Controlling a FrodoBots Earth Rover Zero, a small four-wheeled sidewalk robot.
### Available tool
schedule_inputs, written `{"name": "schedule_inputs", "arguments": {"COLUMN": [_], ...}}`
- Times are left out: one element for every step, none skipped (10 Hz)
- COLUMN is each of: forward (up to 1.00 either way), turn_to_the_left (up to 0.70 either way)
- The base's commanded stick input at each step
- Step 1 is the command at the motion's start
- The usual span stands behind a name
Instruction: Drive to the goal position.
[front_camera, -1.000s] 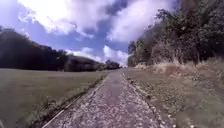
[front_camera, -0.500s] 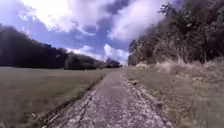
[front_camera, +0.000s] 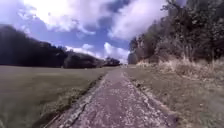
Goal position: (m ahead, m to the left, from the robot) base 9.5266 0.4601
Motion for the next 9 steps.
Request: {"name": "schedule_inputs", "arguments": {"forward": [1.0, 1.0, 1.0, 1.0, 1.0, 1.0, 1.0, 1.0, 1.0], "turn_to_the_left": [0.0, 0.0, 0.0, 0.0, 0.0, 0.0, 0.0, 0.0, 0.0]}}
